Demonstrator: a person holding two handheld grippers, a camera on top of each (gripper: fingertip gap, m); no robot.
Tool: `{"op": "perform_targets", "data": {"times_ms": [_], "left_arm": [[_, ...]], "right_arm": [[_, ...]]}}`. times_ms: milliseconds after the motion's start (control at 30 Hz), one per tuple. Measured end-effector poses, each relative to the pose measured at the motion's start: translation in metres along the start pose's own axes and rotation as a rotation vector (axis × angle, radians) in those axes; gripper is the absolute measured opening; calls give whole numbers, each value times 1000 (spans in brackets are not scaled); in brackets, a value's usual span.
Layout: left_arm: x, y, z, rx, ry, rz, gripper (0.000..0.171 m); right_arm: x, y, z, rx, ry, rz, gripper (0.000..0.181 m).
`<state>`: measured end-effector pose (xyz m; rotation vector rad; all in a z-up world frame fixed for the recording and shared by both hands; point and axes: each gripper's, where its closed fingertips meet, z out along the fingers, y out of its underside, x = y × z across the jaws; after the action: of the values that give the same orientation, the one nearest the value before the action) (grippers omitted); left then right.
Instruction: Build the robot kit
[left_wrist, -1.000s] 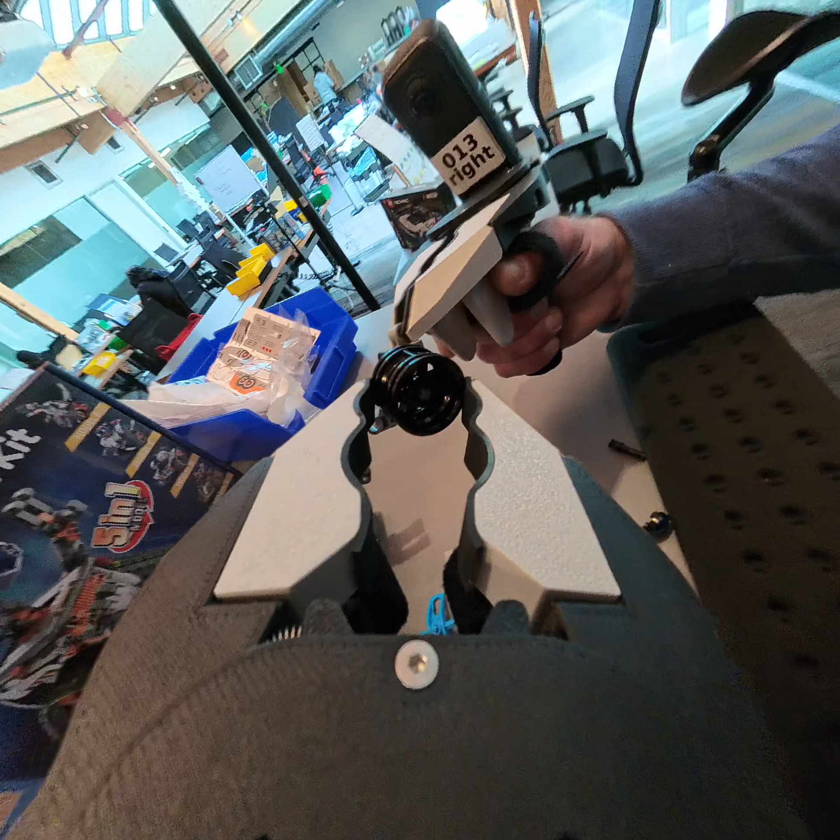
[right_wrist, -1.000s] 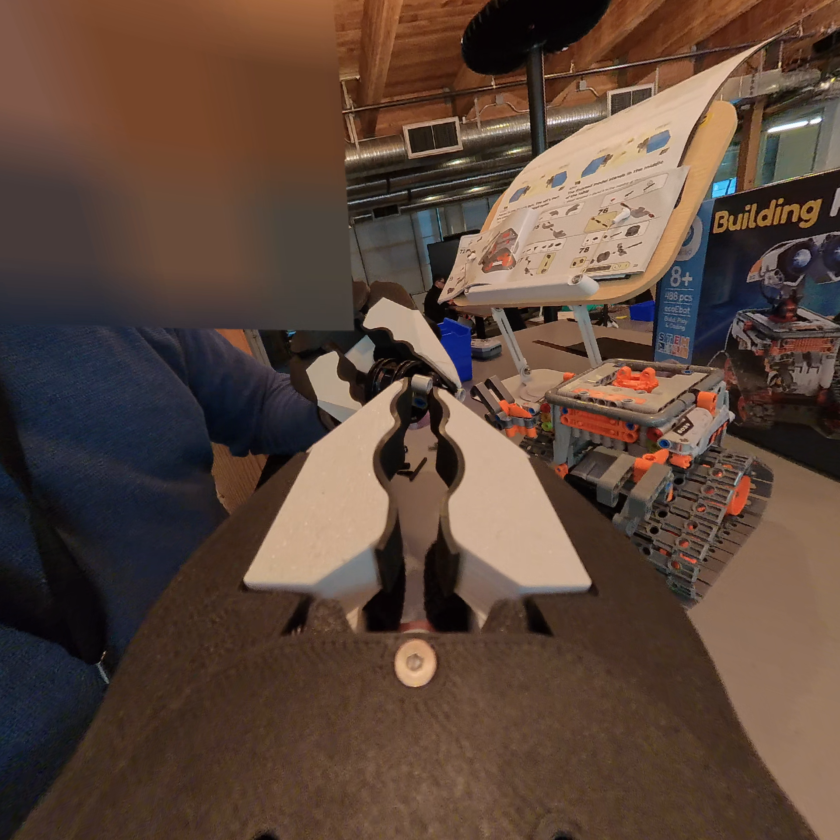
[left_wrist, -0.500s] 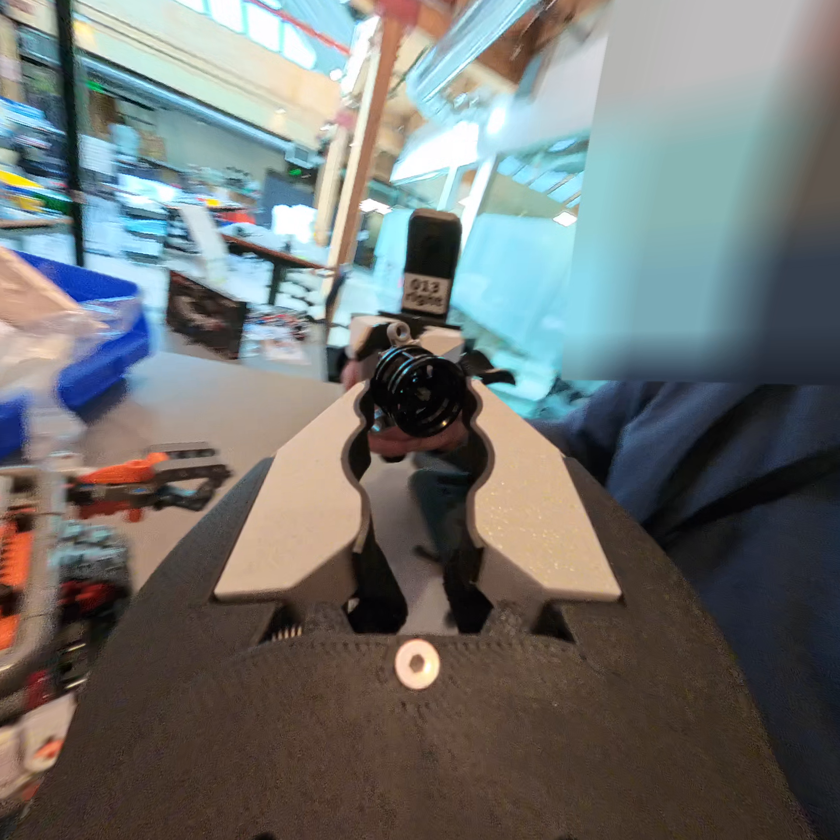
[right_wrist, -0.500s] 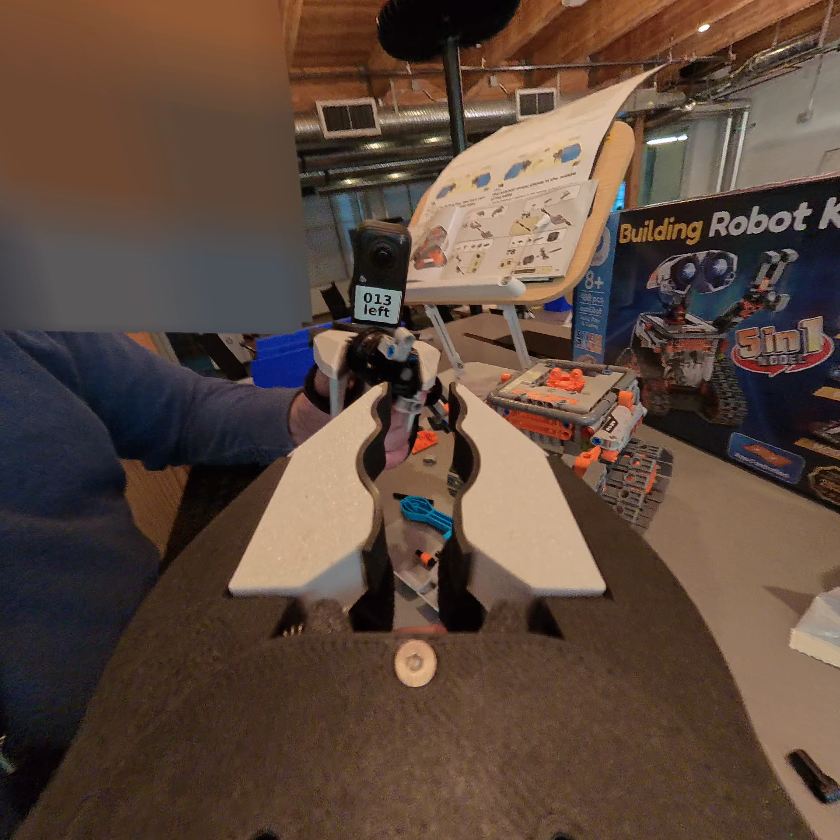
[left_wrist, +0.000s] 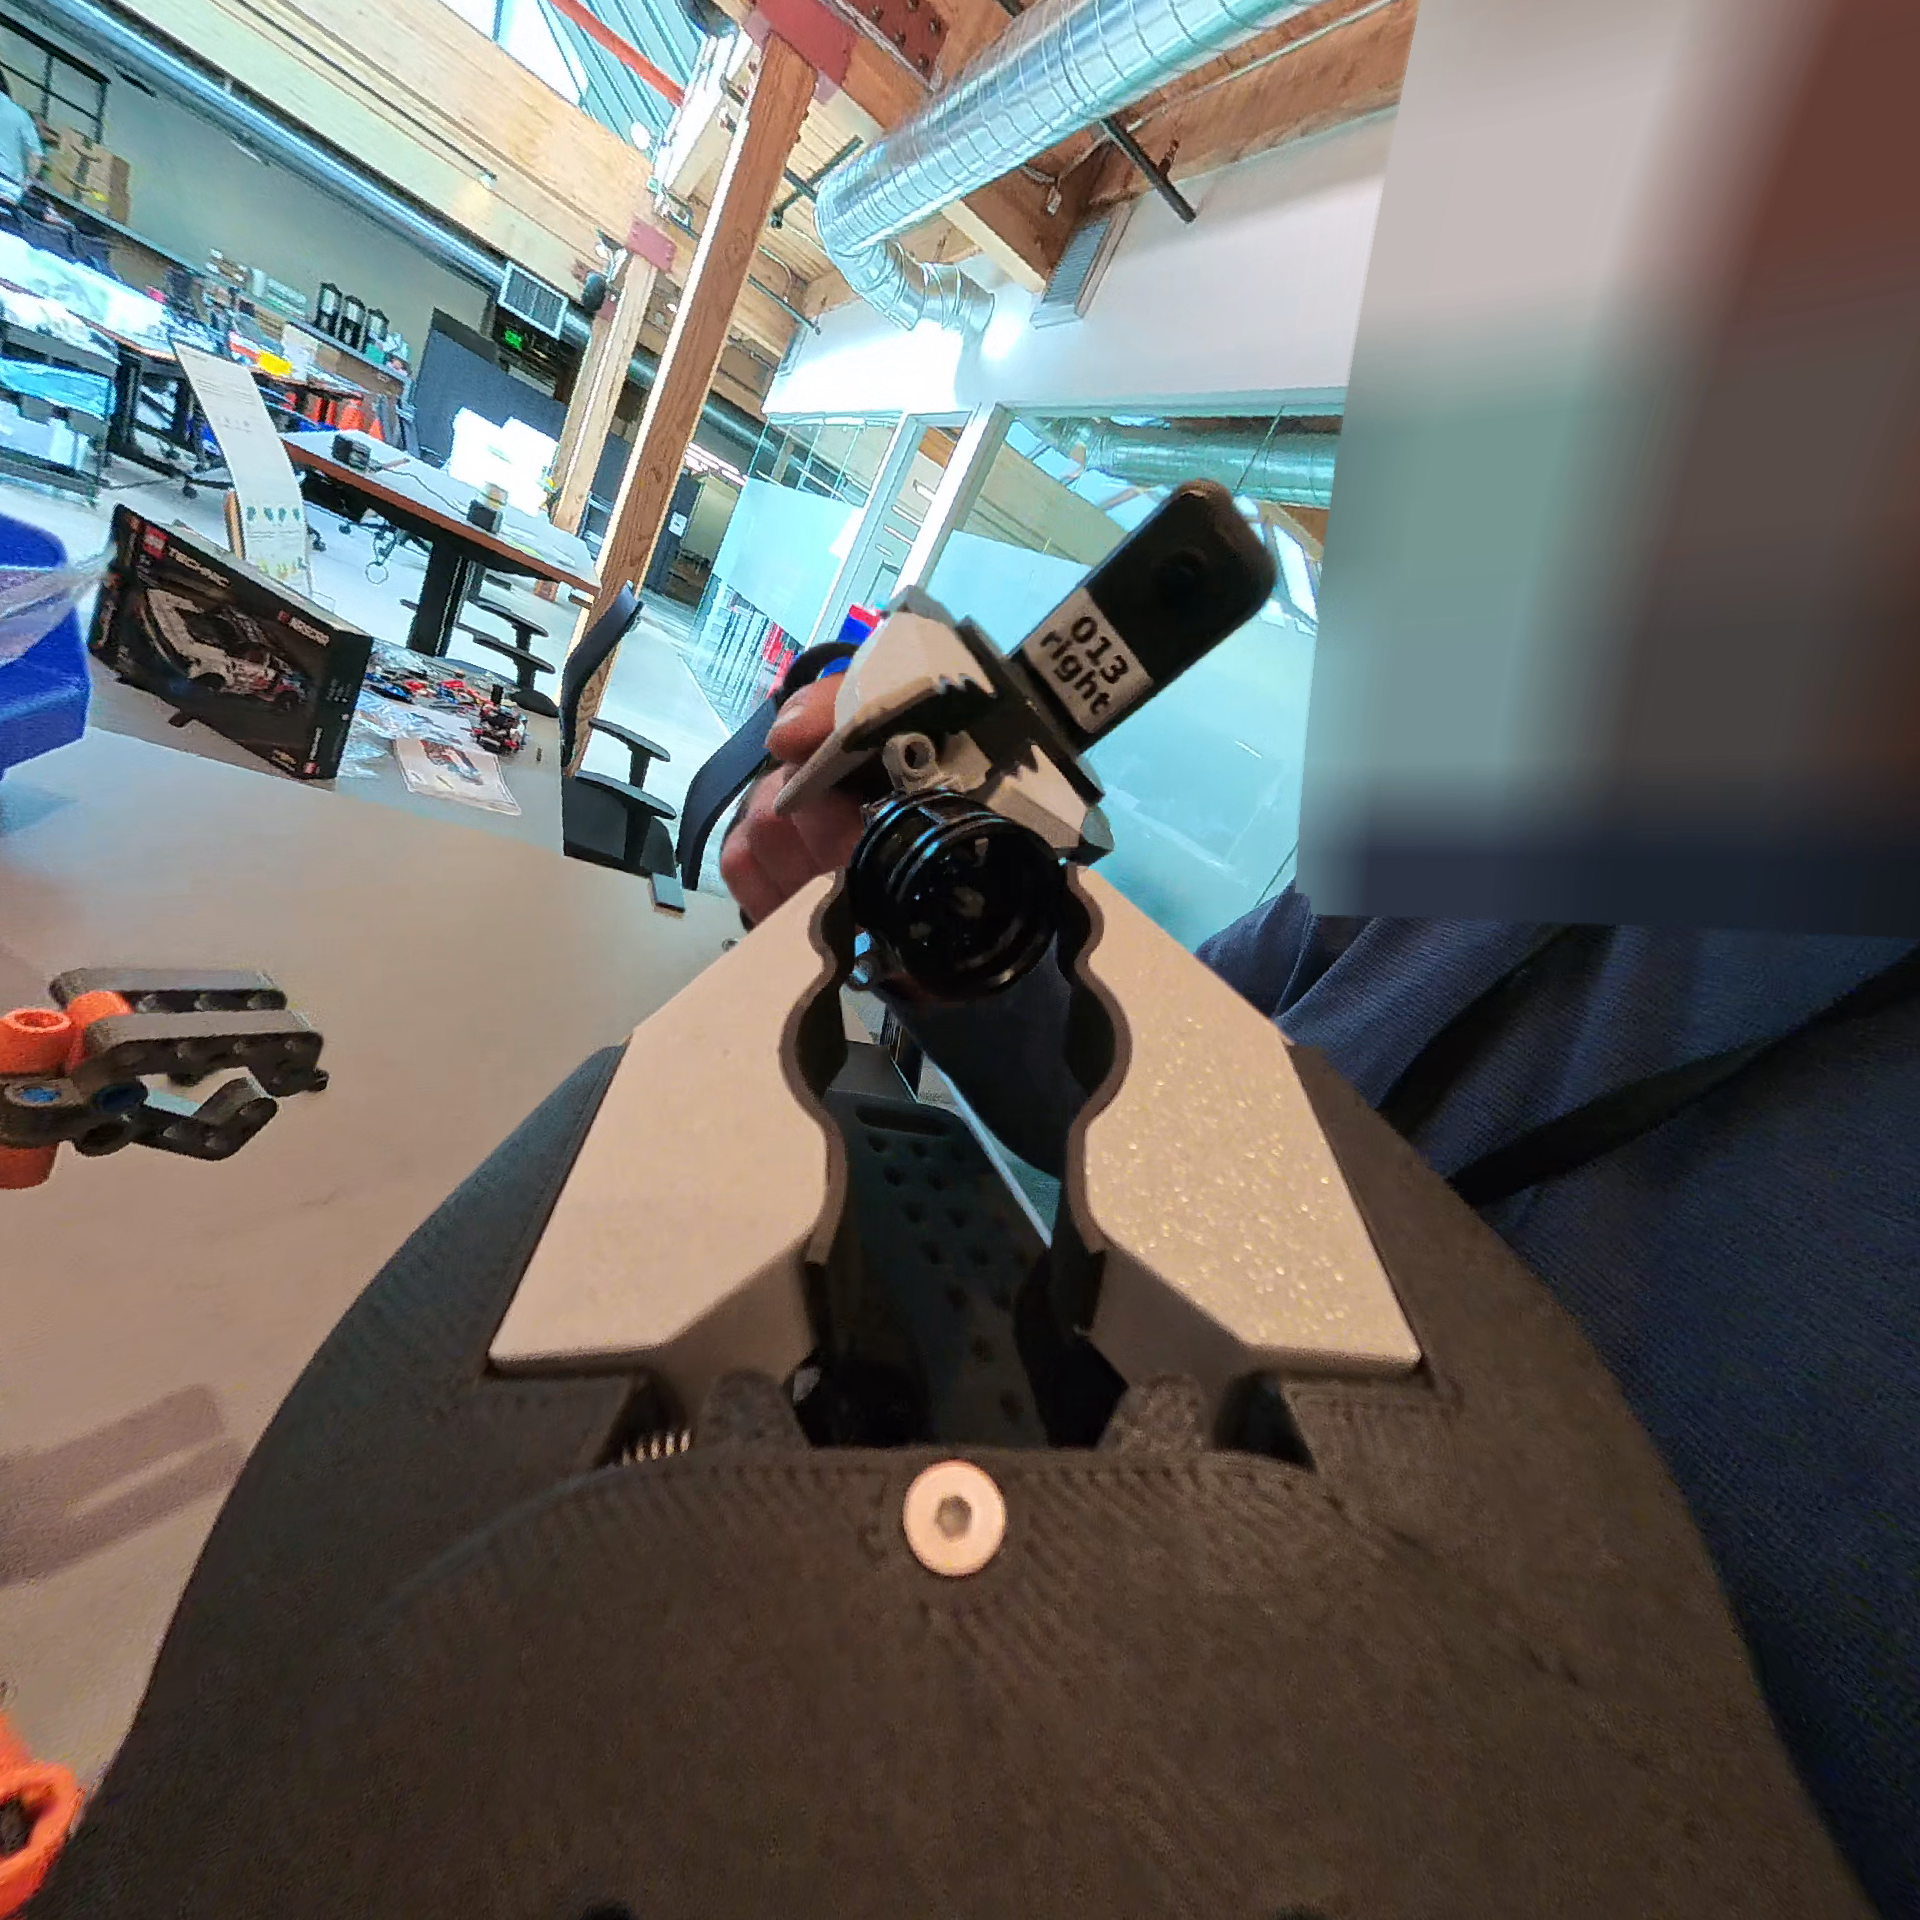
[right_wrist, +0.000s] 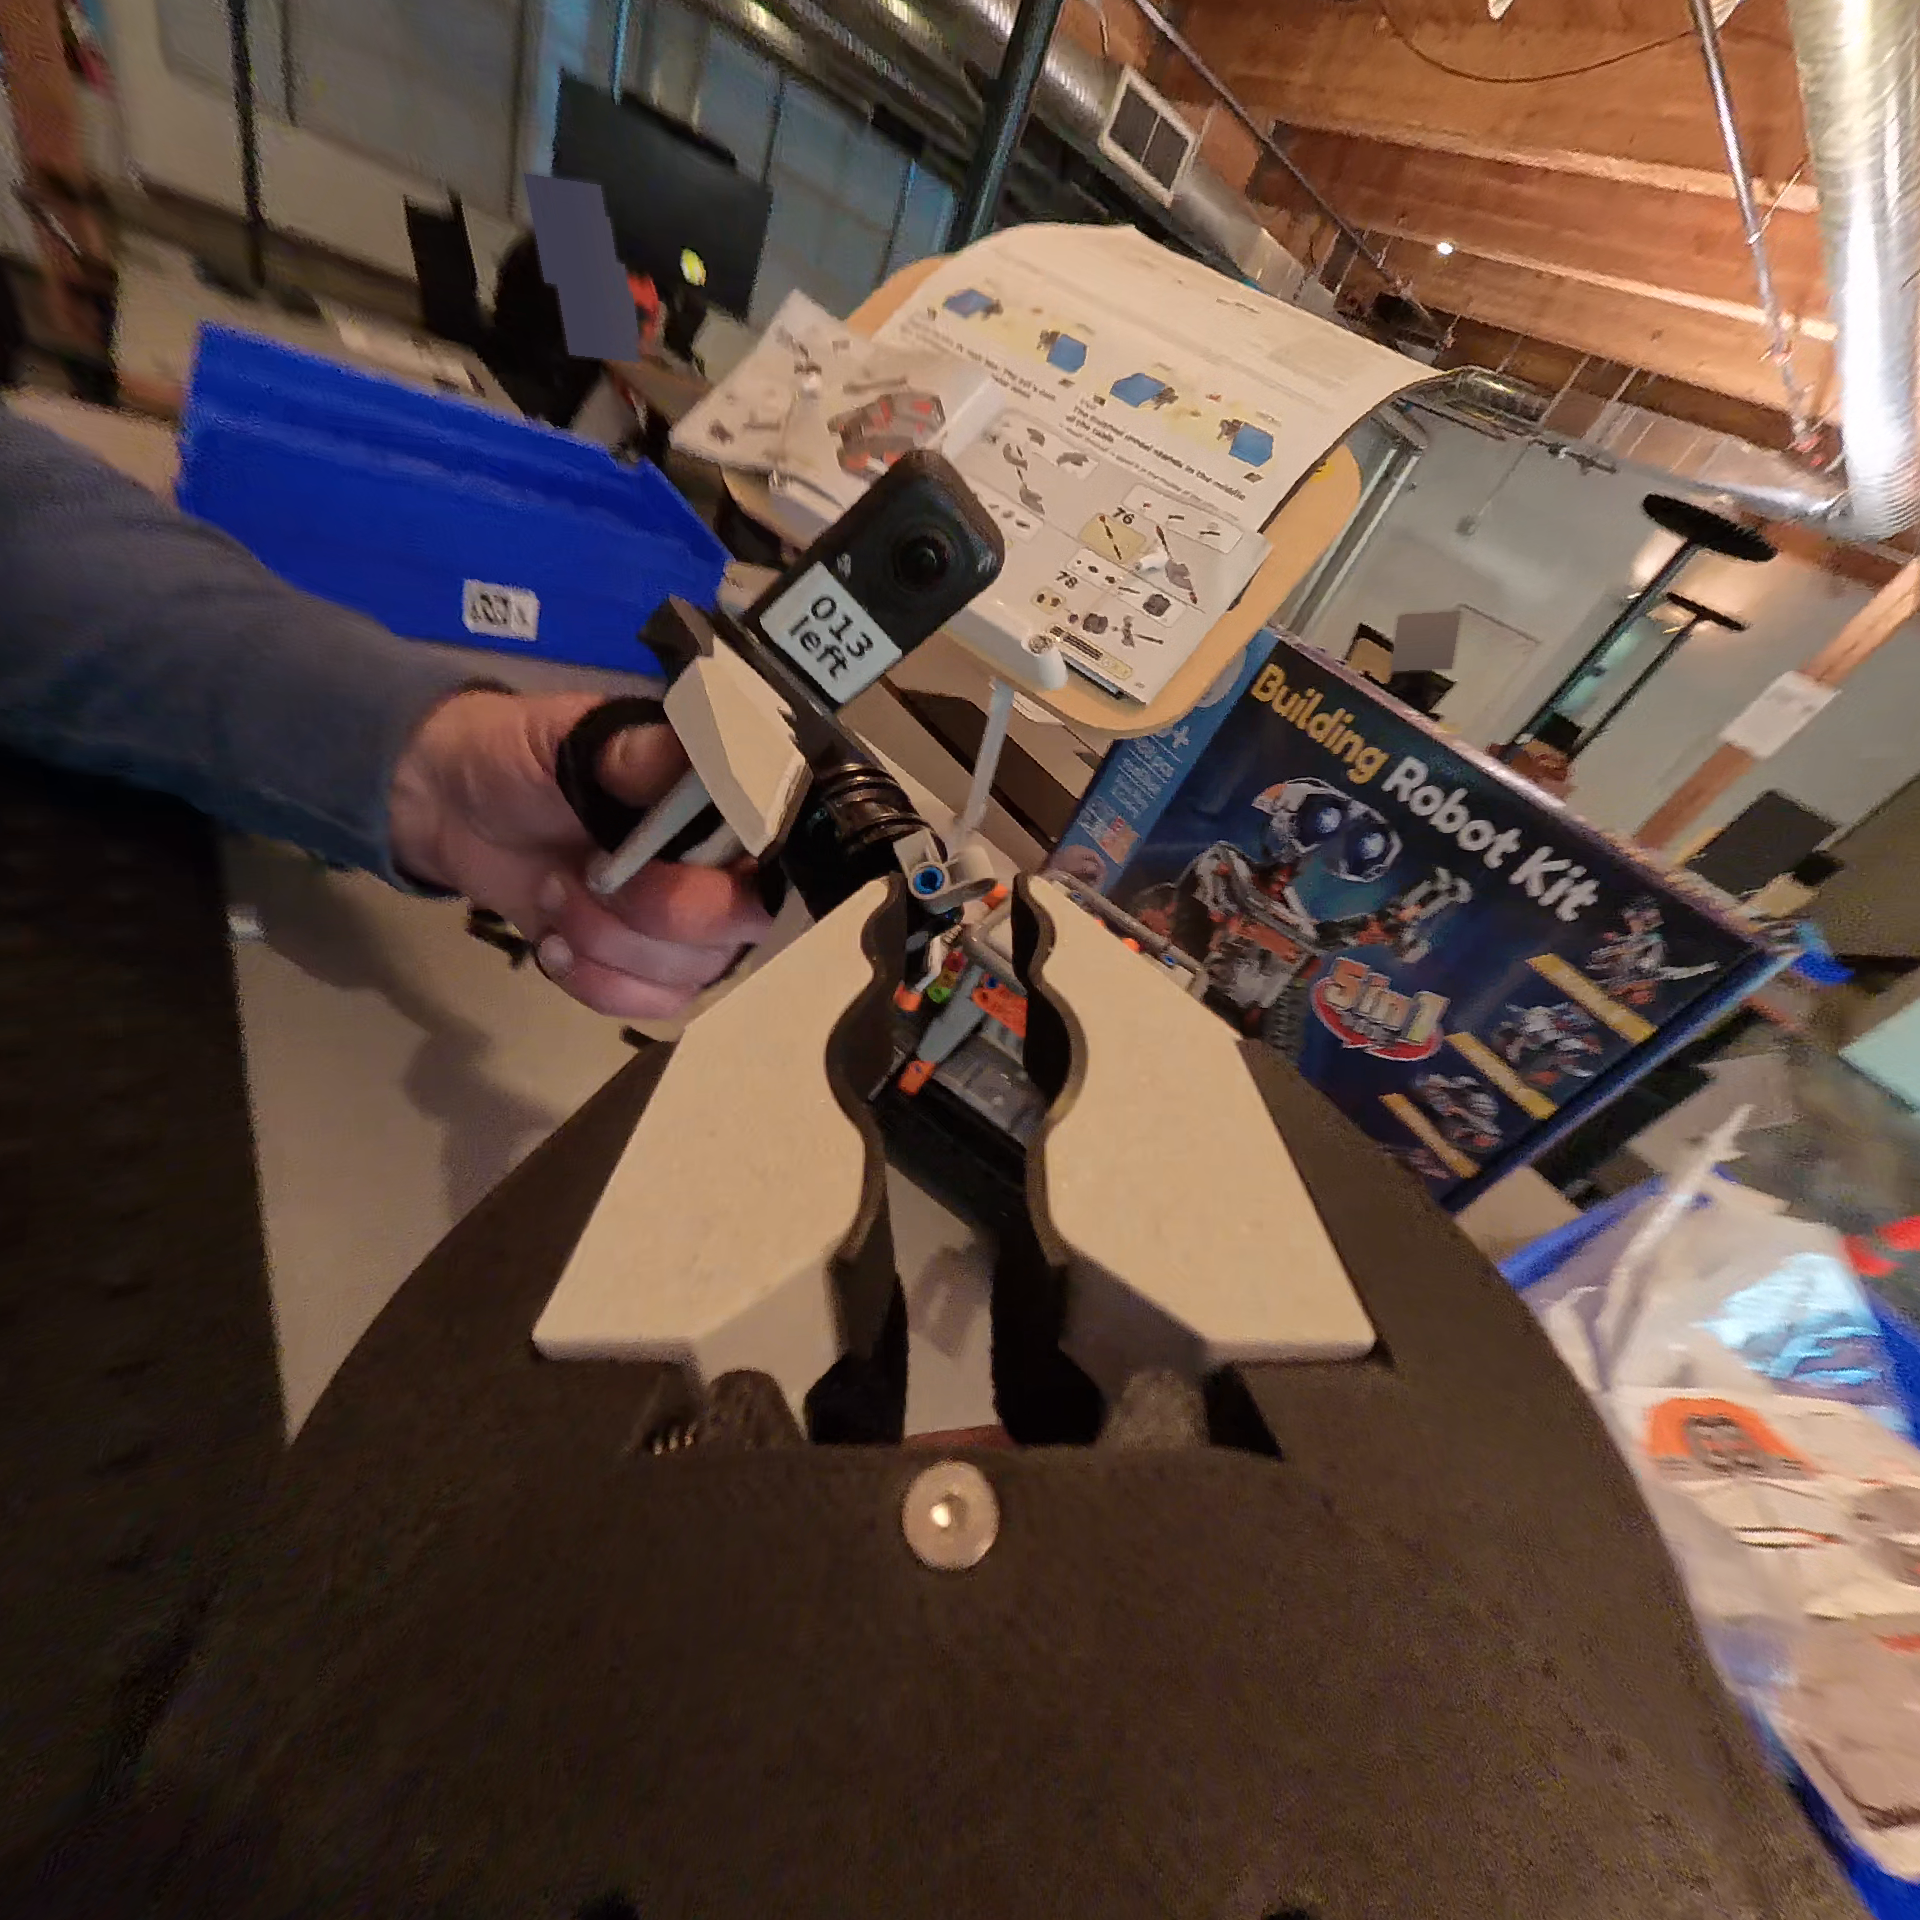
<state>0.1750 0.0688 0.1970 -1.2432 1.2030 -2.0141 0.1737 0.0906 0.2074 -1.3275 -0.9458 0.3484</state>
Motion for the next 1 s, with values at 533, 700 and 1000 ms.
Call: {"op": "perform_targets", "data": {"times_ms": [533,700,1000], "left_arm": [[-7,1,7,-18,-223,253,36],[-8,0,4,-45,-272,333,36],[-25,-4,-4,-134,-494,583,36]], "right_arm": [[7,0,-1,-16,285,88,11],[5,-2,-3,40,282,201,13],[-4,7,-3,35,97,476,34]]}}
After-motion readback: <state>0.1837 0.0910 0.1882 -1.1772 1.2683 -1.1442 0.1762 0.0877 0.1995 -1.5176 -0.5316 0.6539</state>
